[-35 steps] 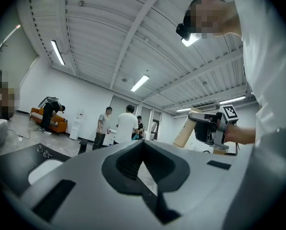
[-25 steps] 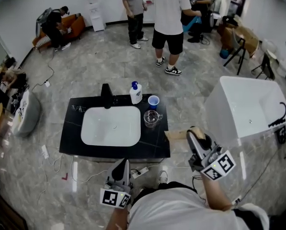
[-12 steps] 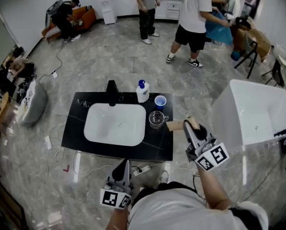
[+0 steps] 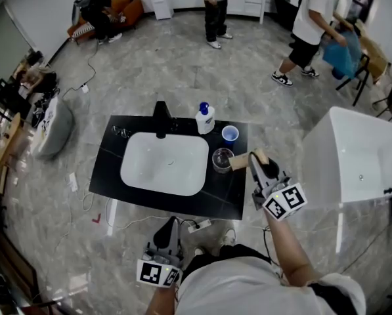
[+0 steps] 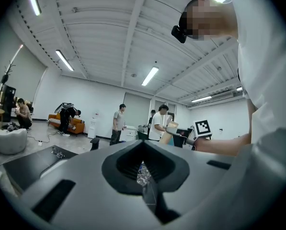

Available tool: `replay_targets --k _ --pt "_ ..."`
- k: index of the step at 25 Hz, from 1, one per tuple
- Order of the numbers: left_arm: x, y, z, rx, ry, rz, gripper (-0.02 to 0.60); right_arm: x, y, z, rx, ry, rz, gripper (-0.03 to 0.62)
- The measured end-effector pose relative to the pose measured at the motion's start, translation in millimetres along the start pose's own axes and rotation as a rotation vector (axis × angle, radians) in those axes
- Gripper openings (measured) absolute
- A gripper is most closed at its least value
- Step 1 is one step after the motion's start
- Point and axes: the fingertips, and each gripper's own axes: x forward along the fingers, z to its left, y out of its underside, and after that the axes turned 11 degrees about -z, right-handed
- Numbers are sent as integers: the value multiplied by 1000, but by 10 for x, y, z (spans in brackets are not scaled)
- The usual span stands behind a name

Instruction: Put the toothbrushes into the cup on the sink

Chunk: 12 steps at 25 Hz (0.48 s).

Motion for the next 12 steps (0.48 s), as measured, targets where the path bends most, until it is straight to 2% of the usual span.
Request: replay_targets --k 12 --pt "80 56 26 20 -31 33 -2 343 690 -261 -20 -21 98 84"
